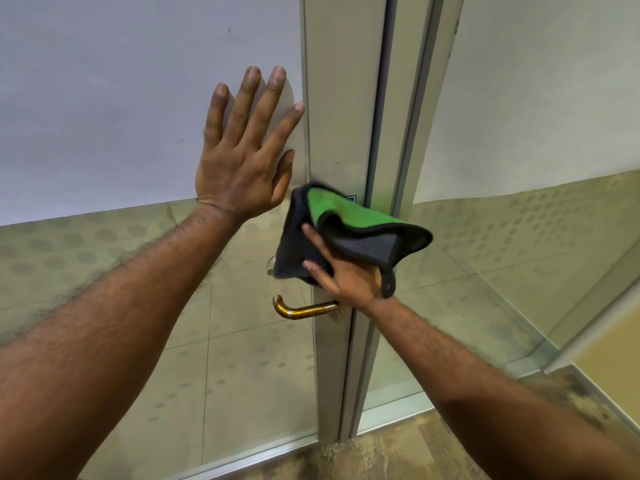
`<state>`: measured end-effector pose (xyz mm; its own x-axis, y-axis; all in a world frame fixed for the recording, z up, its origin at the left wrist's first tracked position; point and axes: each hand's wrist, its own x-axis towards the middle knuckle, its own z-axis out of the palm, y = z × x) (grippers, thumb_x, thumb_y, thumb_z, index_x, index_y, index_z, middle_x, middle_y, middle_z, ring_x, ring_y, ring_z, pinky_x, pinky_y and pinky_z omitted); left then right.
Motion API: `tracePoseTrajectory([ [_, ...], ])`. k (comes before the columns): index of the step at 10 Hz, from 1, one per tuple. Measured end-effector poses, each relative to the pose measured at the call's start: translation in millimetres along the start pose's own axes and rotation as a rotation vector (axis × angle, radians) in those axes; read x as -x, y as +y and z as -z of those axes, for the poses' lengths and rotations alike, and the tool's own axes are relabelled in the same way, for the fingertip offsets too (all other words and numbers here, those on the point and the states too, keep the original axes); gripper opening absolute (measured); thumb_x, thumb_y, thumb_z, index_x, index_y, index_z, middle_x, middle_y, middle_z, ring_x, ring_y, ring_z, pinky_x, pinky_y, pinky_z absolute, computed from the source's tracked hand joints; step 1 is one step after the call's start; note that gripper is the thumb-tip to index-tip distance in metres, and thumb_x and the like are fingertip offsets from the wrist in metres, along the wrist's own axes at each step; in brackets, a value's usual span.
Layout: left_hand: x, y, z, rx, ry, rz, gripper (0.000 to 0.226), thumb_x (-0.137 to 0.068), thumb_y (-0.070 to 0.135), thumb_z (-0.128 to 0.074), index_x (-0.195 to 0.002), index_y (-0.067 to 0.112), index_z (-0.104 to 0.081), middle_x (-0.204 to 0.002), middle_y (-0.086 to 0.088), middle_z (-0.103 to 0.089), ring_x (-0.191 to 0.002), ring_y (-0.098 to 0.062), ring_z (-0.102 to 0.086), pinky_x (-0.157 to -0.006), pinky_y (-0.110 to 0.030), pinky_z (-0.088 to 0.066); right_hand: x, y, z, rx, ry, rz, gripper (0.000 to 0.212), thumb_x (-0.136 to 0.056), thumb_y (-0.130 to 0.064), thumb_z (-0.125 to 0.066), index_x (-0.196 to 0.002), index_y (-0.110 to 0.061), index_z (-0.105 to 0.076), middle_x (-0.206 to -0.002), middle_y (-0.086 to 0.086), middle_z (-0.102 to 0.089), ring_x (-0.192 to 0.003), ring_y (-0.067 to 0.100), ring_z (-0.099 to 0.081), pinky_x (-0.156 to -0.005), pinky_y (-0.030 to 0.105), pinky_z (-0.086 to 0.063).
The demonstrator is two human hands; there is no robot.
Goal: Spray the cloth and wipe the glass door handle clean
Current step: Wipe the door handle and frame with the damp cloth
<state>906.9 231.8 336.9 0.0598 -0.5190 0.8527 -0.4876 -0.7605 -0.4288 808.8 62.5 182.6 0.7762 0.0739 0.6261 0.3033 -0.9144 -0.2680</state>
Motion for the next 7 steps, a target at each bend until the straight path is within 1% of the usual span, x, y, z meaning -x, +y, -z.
tracePoseTrajectory([
  [1,2,-2,0,-0.011,0.008,0.000,0.059,-0.102,0.034,-0.044,-0.157,0.017,-0.034,-0.160,-0.021,-0.031,-0.147,-0.044,-0.028,-0.118,-0.059,-0.018,28,17,-8,-0.019,-0.117,0.065,0.043,-0.099,-0.040,-0.046,-0.122,-0.011,-0.068,-0.116,0.014,-0.070,-0.104,0.031,-0.066,-0.098,0.027,-0.040],
  [2,1,-2,1,-0.015,-0.004,-0.001,0.059,-0.102,0.035,-0.045,-0.158,0.018,-0.034,-0.160,-0.021,-0.031,-0.147,-0.044,-0.028,-0.118,-0.060,-0.020,32,39,-1,0.192,0.184,0.115,0.037,-0.101,-0.034,-0.047,-0.126,-0.016,-0.067,-0.116,0.018,-0.069,-0.098,0.032,-0.069,-0.096,0.036,-0.050],
  [3,1,-2,2,-0.020,-0.009,-0.002,0.060,-0.102,0.034,-0.045,-0.158,0.018,-0.033,-0.161,-0.021,-0.030,-0.148,-0.043,-0.027,-0.118,-0.060,-0.020,2,38,23,0.408,0.454,0.064,0.051,-0.090,-0.049,-0.061,-0.136,-0.029,-0.051,-0.142,0.013,-0.040,-0.130,0.033,-0.042,-0.112,0.052,-0.031],
  [4,0,-1,2,-0.018,-0.012,-0.003,0.060,-0.102,0.034,-0.044,-0.158,0.018,-0.032,-0.161,-0.021,-0.029,-0.148,-0.043,-0.026,-0.119,-0.059,-0.019,-21,35,38,0.445,0.375,0.073,0.082,-0.081,-0.064,-0.062,-0.149,-0.026,-0.036,-0.158,0.014,-0.023,-0.151,0.034,-0.007,-0.119,0.060,-0.003],
  [5,0,-1,1,-0.009,-0.017,0.000,0.060,-0.102,0.034,-0.044,-0.158,0.018,-0.031,-0.162,-0.020,-0.028,-0.148,-0.043,-0.025,-0.119,-0.059,-0.018,-16,26,21,0.489,0.270,0.072,0.087,-0.084,-0.060,-0.062,-0.154,-0.023,-0.027,-0.162,0.018,-0.021,-0.152,0.029,0.010,-0.119,0.061,0.001],
  [6,1,-2,1,-0.003,-0.013,0.002,0.060,-0.102,0.034,-0.044,-0.158,0.018,-0.031,-0.162,-0.020,-0.028,-0.149,-0.043,-0.025,-0.119,-0.060,-0.018,-3,11,-3,0.450,0.197,0.042,0.091,-0.084,-0.068,-0.056,-0.155,-0.024,-0.020,-0.164,0.014,-0.010,-0.152,0.033,0.002,-0.118,0.065,0.000],
  [7,1,-4,0,-0.004,-0.015,-0.001,0.060,-0.102,0.035,-0.044,-0.158,0.018,-0.031,-0.162,-0.020,-0.028,-0.149,-0.043,-0.025,-0.119,-0.059,-0.018,6,16,-12,0.508,0.162,0.029,0.093,-0.082,-0.064,-0.058,-0.156,-0.029,-0.015,-0.167,0.007,0.004,-0.152,0.031,0.005,-0.117,0.067,0.003],
])
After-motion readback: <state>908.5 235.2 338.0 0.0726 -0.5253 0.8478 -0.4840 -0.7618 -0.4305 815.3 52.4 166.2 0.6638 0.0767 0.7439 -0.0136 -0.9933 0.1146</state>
